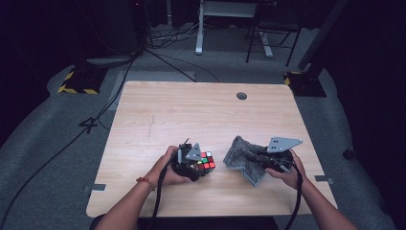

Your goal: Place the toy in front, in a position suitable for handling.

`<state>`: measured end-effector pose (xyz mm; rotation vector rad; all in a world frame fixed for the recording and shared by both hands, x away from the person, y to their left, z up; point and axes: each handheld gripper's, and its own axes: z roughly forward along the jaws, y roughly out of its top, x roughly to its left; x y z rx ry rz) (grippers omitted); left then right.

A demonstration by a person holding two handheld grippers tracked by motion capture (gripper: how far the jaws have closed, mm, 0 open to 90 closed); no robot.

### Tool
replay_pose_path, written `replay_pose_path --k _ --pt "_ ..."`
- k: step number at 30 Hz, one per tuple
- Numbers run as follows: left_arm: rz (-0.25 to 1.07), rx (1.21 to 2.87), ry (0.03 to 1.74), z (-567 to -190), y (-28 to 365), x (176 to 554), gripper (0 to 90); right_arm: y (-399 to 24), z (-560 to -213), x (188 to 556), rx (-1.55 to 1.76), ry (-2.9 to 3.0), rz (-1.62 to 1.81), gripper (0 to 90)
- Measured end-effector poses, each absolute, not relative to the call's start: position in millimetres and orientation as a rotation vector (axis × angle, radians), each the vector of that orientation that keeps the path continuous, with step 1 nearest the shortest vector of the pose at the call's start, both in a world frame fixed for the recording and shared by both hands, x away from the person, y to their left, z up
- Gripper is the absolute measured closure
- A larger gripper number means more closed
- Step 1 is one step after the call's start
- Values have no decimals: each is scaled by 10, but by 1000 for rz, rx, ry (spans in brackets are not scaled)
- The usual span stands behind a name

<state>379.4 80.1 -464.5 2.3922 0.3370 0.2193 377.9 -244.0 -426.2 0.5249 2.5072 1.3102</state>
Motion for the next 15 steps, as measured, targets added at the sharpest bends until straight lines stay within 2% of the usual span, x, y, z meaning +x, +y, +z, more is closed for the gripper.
replay_pose_path --k 8,15 --pt "224 2414 288 -4599 568 3804 334 -2145 -4117 3742 416 2530 1357 793" --pt "226 2408 241 -4543 376 3791 335 -1832 -4149 3718 359 2588 1307 792"
